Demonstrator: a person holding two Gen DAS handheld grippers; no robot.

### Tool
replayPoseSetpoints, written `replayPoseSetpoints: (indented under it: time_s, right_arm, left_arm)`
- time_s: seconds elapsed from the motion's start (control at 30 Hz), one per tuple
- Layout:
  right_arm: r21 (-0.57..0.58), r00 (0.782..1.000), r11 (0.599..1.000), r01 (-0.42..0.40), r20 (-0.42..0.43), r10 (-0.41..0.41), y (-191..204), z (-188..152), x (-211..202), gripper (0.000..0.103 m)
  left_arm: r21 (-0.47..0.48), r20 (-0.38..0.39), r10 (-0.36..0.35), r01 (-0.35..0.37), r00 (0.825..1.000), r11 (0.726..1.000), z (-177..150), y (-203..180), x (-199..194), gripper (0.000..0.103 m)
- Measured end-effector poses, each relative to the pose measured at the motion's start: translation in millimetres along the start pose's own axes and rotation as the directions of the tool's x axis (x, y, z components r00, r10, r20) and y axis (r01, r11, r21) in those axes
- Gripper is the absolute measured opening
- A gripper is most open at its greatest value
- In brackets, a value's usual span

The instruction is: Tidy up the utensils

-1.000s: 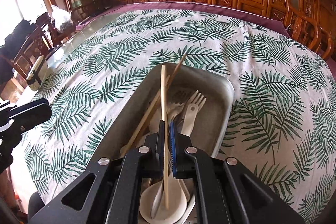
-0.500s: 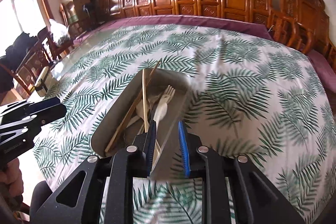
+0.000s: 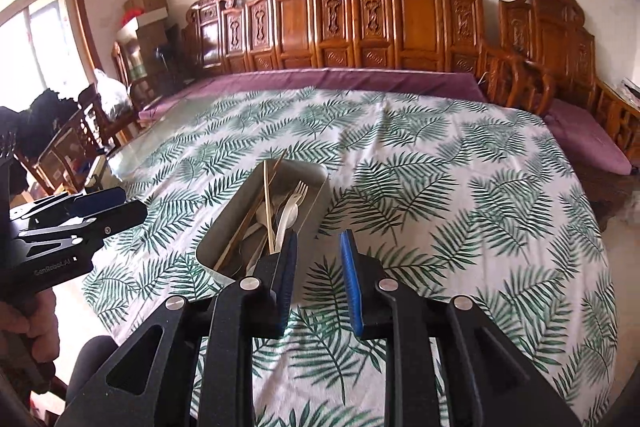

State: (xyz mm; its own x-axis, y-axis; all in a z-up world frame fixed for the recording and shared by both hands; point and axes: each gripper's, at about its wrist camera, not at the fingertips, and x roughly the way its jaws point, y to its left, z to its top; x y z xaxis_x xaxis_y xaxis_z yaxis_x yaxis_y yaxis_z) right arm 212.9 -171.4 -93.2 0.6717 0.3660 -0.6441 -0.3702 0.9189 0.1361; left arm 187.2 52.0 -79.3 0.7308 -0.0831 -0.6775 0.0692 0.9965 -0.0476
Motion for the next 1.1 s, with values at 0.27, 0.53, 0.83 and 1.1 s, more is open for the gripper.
replayPoseSetpoints:
  time_s: [0.27, 0.53, 0.83, 1.1]
  right_arm:
    - [0.029, 0.994, 0.998, 0.063, 0.089, -0.065, -15.1, -5.4, -53.4, 0.061]
    - [0.040, 0.973, 0.993, 0.115, 0.197, -0.121, -19.7, -4.5, -108.0, 0.092]
    - [0.042, 0.951, 0.987, 0.157, 0.262, -0.162, -18.8, -14.7, -150.0, 0.101]
    - [0.041, 0.947, 0.988, 0.149, 0.282, -0.154, -14.8, -17.9, -163.1, 0.101]
  left_arm:
    - [0.028, 0.085, -0.003, 0.000, 0.996, 1.000, 1.5, -32.1, -35.7, 0.092]
    - [0.042, 0.150, -0.013, 0.007, 0.989, 0.999, 9.1, -58.0, -73.0, 0.095]
    - [0.030, 0.207, 0.009, -0.015, 0.978, 0.999, 3.6, -71.0, -109.1, 0.096]
    - [0.052, 0.223, 0.015, -0.028, 0.975, 0.998, -0.7, -79.7, -119.1, 0.096]
